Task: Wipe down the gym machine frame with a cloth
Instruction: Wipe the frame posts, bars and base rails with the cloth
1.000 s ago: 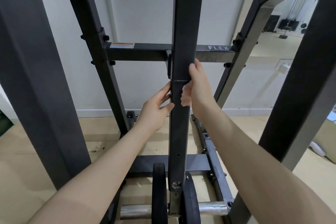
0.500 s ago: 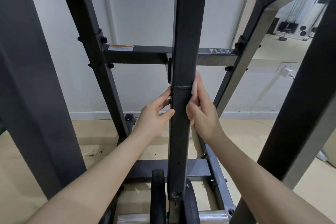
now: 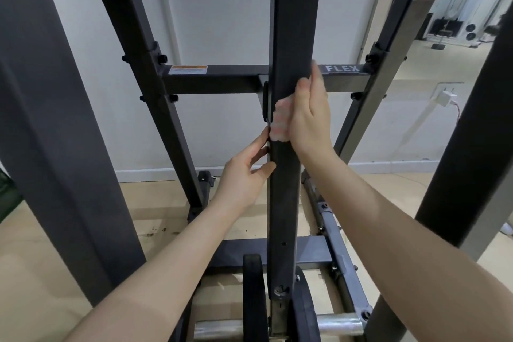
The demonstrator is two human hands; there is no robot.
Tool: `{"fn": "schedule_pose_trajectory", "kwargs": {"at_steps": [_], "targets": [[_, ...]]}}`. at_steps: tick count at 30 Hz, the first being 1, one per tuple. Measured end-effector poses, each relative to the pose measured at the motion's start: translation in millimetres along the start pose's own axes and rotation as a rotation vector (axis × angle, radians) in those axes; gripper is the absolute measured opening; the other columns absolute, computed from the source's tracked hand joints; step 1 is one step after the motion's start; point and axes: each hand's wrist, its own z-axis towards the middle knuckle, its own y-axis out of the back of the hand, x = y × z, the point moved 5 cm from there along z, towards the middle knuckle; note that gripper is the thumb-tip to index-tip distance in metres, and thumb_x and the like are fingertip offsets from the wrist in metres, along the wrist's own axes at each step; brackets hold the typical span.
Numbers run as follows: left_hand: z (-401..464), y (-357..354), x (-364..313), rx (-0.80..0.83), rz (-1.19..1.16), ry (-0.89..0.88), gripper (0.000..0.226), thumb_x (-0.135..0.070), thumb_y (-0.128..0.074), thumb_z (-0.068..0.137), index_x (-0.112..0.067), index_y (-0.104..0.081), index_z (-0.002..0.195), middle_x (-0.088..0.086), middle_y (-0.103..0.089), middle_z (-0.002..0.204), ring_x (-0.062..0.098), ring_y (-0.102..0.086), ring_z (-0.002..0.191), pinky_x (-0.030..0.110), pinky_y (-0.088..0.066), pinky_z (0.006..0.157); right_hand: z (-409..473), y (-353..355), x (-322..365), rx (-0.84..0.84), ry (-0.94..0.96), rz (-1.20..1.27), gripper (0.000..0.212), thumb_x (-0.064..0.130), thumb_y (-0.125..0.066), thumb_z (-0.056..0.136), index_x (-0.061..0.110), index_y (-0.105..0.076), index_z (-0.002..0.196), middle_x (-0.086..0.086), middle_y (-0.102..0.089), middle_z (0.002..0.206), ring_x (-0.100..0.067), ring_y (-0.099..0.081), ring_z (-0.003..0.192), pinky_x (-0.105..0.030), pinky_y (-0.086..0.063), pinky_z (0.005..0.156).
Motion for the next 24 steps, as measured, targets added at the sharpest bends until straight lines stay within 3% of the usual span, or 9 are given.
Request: {"fn": "schedule_pose_trajectory", "kwargs": {"at_steps": [2, 6, 10, 13, 15, 17, 19, 21, 24], "targets": [[0.3, 0.1, 1.2, 0.005, 0.002, -0.027, 0.062, -0.010, -0.057, 0.092, -0.035, -0.032, 0.143, -0.021, -0.044, 0.135, -0.003, -0.039, 0.126, 0.021, -0.034, 0.103, -13.4, 4.4, -8.0, 0.128, 0.035, 0.041, 0.055, 0.036, -0.027, 0.100, 0.028, -0.010, 0.152, 0.004, -0.049, 0.077, -0.006, -0.048, 0.061, -0.026, -0.041, 0.057], [-0.3, -0.9, 3.4, 0.017, -0.006, -0.053, 0.060, -0.012, -0.055, 0.094, -0.036, -0.032, 0.144, -0.022, -0.042, 0.138, -0.004, -0.038, 0.127, 0.021, -0.032, 0.104, -82.1, 16.5, -49.4, 0.314, -0.021, -0.015, 0.030, 0.035, -0.026, 0.102, 0.037, -0.033, 0.131, 0.002, -0.047, 0.065, -0.011, -0.051, 0.055, -0.028, -0.047, 0.051], [-2.4, -3.3, 3.0, 0.005, -0.046, -0.065, 0.059, -0.011, -0.053, 0.095, -0.036, -0.031, 0.144, -0.015, -0.042, 0.144, 0.002, -0.037, 0.133, 0.029, -0.031, 0.109, -82.5, 14.4, -43.6, 0.216, -0.061, -0.028, 0.022, 0.028, -0.026, 0.105, 0.035, -0.036, 0.123, 0.002, -0.052, 0.071, -0.004, -0.056, 0.060, -0.019, -0.049, 0.057], [-3.3, -6.1, 4.7, -0.005, -0.058, -0.058, 0.059, -0.012, -0.051, 0.096, -0.038, -0.029, 0.144, -0.016, -0.039, 0.144, 0.002, -0.035, 0.133, 0.030, -0.031, 0.108, -83.9, 14.3, -47.5, 0.176, 0.028, -0.050, 0.037, 0.028, -0.029, 0.100, 0.040, -0.021, 0.133, -0.015, -0.055, 0.087, -0.019, -0.057, 0.078, -0.022, -0.049, 0.073], [-2.0, -5.6, 7.4, 0.001, -0.089, -0.058, 0.059, -0.010, -0.052, 0.095, -0.039, -0.031, 0.143, -0.024, -0.041, 0.136, -0.004, -0.036, 0.129, 0.034, -0.034, 0.110, -112.3, 13.4, -69.9, 0.296, -0.046, 0.010, 0.054, 0.018, -0.033, 0.098, 0.030, -0.009, 0.145, -0.019, -0.050, 0.074, -0.026, -0.051, 0.063, -0.026, -0.048, 0.061], [-0.4, -4.1, 9.9, 0.012, -0.106, -0.065, 0.059, -0.009, -0.053, 0.095, -0.038, -0.034, 0.142, -0.028, -0.042, 0.131, -0.006, -0.038, 0.126, 0.038, -0.037, 0.109, -142.4, 21.3, -89.2, 0.389, -0.126, -0.002, 0.063, 0.014, -0.035, 0.095, 0.020, -0.004, 0.150, -0.004, -0.049, 0.063, -0.017, -0.048, 0.054, -0.025, -0.045, 0.052], [0.7, -3.0, 11.6, 0.004, -0.101, -0.069, 0.059, -0.009, -0.052, 0.095, -0.038, -0.034, 0.142, -0.028, -0.041, 0.131, -0.006, -0.038, 0.126, 0.040, -0.038, 0.109, -146.5, 27.2, -88.4, 0.368, -0.101, -0.121, 0.057, 0.016, -0.037, 0.097, 0.014, -0.014, 0.148, 0.006, -0.055, 0.068, -0.008, -0.056, 0.061, -0.019, -0.049, 0.061], [1.2, -4.1, 10.7, 0.008, -0.119, -0.077, 0.058, -0.008, -0.052, 0.095, -0.037, -0.035, 0.142, -0.026, -0.043, 0.131, -0.007, -0.039, 0.125, 0.040, -0.038, 0.109, -121.9, 24.4, -68.3, 0.199, -0.057, -0.153, 0.047, 0.012, -0.037, 0.101, 0.009, -0.024, 0.146, 0.014, -0.060, 0.088, 0.006, -0.061, 0.080, -0.012, -0.048, 0.075], [0.7, -5.0, 11.0, 0.011, -0.139, -0.076, 0.056, -0.014, -0.053, 0.095, -0.039, -0.035, 0.142, -0.021, -0.045, 0.134, -0.002, -0.038, 0.129, 0.041, -0.037, 0.109, -82.8, 11.0, -37.4, 0.101, 0.032, -0.164, 0.053, 0.006, -0.041, 0.101, 0.013, -0.017, 0.148, -0.001, -0.057, 0.110, 0.010, -0.055, 0.098, -0.012, -0.045, 0.089]]}}
